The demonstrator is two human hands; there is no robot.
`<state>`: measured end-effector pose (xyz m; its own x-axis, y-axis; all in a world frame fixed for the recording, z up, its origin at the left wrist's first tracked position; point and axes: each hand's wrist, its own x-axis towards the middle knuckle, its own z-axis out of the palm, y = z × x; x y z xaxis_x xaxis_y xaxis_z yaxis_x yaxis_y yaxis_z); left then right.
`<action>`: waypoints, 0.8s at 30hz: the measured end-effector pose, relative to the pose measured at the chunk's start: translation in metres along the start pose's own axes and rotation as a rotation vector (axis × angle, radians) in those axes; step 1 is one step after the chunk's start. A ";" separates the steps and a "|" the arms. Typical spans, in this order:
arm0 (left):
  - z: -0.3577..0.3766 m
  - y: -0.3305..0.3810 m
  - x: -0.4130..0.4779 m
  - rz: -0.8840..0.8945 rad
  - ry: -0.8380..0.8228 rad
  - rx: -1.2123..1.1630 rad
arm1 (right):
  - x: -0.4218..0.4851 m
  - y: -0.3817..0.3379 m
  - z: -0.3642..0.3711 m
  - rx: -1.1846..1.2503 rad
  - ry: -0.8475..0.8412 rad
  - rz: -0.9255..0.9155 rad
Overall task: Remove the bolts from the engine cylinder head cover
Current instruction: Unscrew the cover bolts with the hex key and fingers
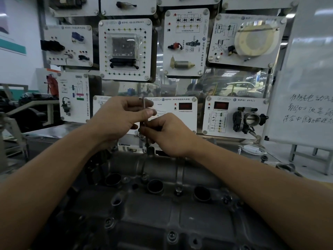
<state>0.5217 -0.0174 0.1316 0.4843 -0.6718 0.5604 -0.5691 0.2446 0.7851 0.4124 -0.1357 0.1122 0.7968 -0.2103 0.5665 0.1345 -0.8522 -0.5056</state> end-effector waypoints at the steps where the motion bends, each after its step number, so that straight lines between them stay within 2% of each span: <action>1: -0.002 0.000 0.000 0.000 -0.058 -0.008 | 0.000 0.000 0.000 -0.012 -0.033 -0.012; 4: -0.009 0.001 -0.001 -0.001 -0.149 -0.018 | 0.001 -0.002 -0.001 -0.031 -0.105 -0.012; 6: -0.011 0.001 -0.001 0.002 -0.151 -0.012 | 0.001 -0.003 -0.001 -0.030 -0.123 0.011; 9: -0.007 -0.001 -0.001 0.064 -0.022 0.089 | 0.001 -0.005 0.000 -0.057 -0.100 0.029; 12: 0.001 -0.001 0.000 0.103 0.139 0.142 | 0.000 -0.002 0.001 -0.066 0.007 0.002; 15: 0.006 -0.007 0.006 0.120 0.230 0.166 | 0.003 -0.001 0.004 -0.040 0.117 -0.020; 17: 0.009 -0.010 0.009 0.122 0.256 0.182 | 0.005 0.000 0.004 -0.050 0.128 -0.029; 19: 0.008 -0.011 0.010 0.123 0.217 0.190 | 0.005 0.000 0.001 -0.085 0.085 -0.040; 22: 0.002 -0.008 0.006 0.132 0.038 0.134 | 0.006 -0.001 -0.003 -0.170 -0.015 -0.062; 24: -0.004 -0.009 0.002 0.148 0.008 0.183 | 0.006 -0.003 -0.005 -0.229 -0.065 -0.083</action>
<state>0.5299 -0.0182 0.1263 0.3919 -0.6322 0.6684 -0.7445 0.2088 0.6341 0.4139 -0.1371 0.1208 0.8259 -0.1101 0.5529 0.0702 -0.9530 -0.2946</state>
